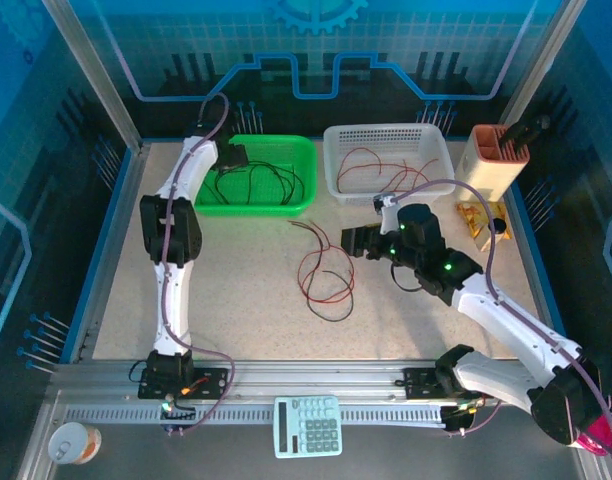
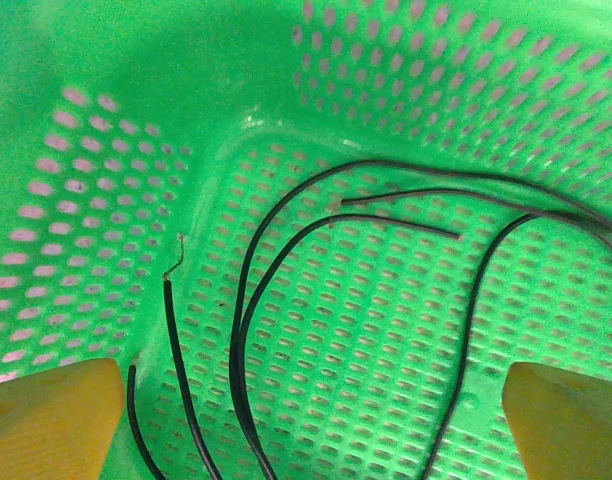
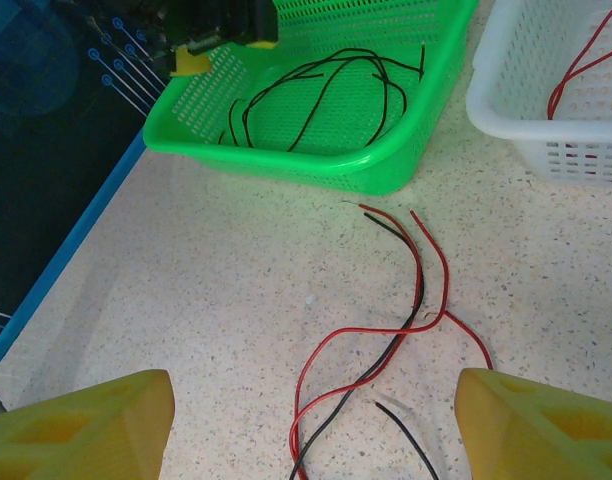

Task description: Untangle the cables

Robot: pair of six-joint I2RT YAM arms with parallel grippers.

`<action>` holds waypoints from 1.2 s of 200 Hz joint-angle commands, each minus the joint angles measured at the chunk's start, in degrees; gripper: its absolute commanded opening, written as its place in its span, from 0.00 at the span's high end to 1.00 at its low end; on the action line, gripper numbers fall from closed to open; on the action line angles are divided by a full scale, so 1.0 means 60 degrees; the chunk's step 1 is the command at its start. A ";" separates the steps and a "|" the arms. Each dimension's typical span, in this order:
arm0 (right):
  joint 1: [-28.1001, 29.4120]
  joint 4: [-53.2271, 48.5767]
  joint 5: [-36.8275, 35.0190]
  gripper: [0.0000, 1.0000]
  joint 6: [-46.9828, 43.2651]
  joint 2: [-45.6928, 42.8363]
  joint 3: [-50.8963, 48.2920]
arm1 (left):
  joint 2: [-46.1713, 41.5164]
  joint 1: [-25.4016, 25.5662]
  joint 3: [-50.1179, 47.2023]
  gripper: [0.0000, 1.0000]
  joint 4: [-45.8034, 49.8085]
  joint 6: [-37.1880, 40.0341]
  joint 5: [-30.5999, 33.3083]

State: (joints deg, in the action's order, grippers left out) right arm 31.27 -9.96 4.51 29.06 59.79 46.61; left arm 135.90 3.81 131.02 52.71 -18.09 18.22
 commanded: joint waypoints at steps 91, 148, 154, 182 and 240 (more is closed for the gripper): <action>0.0374 -0.0888 -0.0506 0.26 -0.0387 0.2914 0.1397 | -0.5367 0.0672 -0.3230 0.01 -0.1218 -0.0523 -0.2911; 0.0488 -0.1486 -0.0954 0.29 0.0151 0.5255 0.2577 | -0.9443 0.1098 -0.9405 0.01 -0.3842 -0.2017 -0.4016; 0.0492 -0.1515 -0.1037 0.29 0.0175 0.5407 0.2669 | -0.9687 0.1262 -0.9900 0.01 -0.4052 -0.2094 -0.4030; 0.0377 -0.1666 -0.1333 0.29 0.0267 0.5614 0.2815 | -1.0085 0.2237 -1.1393 0.01 -0.4697 -0.1827 -0.3859; -0.0452 -0.1867 -0.0842 0.28 0.0531 0.4613 0.2289 | -0.7754 0.4908 -1.1046 0.13 -0.4723 0.0265 -0.2490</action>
State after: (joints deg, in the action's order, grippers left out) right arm 30.89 -19.62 -1.91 30.83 92.16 61.23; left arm 82.59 28.88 61.54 25.65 -23.18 -0.73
